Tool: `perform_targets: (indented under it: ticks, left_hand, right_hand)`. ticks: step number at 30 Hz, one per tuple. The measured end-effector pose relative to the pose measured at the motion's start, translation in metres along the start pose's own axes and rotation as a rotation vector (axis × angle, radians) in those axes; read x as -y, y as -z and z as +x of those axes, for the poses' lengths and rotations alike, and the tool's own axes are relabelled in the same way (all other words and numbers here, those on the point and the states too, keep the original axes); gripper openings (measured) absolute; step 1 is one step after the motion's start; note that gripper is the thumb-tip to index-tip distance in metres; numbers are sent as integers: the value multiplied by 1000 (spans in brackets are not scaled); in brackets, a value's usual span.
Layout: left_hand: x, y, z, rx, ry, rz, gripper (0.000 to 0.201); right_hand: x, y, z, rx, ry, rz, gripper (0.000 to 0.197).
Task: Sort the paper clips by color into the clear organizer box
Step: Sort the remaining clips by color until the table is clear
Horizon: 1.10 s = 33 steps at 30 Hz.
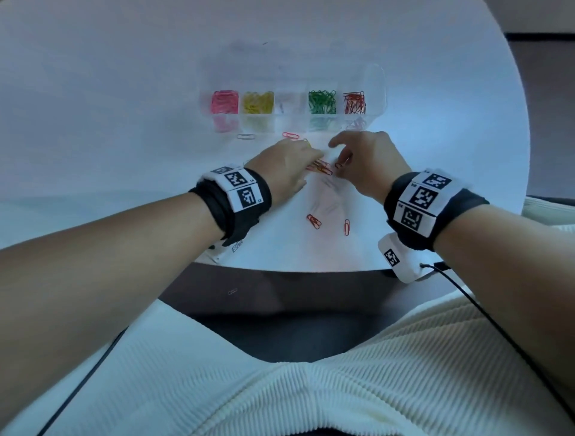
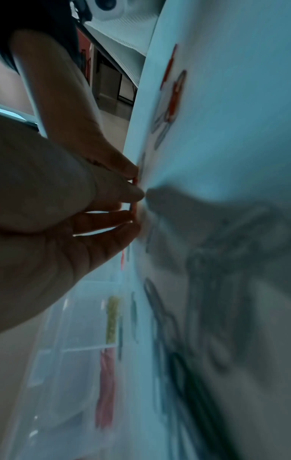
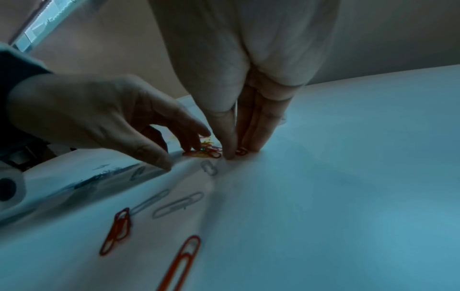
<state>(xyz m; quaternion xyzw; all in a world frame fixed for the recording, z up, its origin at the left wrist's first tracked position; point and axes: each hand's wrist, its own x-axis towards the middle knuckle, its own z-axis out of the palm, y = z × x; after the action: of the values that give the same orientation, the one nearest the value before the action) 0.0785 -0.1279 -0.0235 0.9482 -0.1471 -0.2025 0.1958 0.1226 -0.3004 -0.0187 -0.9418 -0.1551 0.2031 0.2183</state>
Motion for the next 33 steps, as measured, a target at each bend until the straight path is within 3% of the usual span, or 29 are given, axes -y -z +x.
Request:
perform_targets:
  ticks: [4, 15, 20, 24, 29, 33]
  left_hand:
    - [3, -5, -3, -66, 50, -94, 57]
    - [4, -1, -8, -94, 114, -141, 47]
    - [7, -2, -8, -67, 211, -251, 48]
    - [8, 1, -8, -53, 250, -290, 47]
    - [7, 1, -8, -34, 270, -263, 45]
    - [9, 3, -7, -14, 281, -250, 44]
  right_hand:
    - [-3, 2, 3, -21, -70, 81, 54]
    - [0, 3, 1, 37, -132, 91, 53]
    - [-6, 11, 1, 73, -205, 237, 49]
    - [-10, 16, 6, 113, -267, 351, 30]
    - [1, 8, 3, 77, -177, 111, 26]
    - [2, 6, 3, 63, -148, 82, 18]
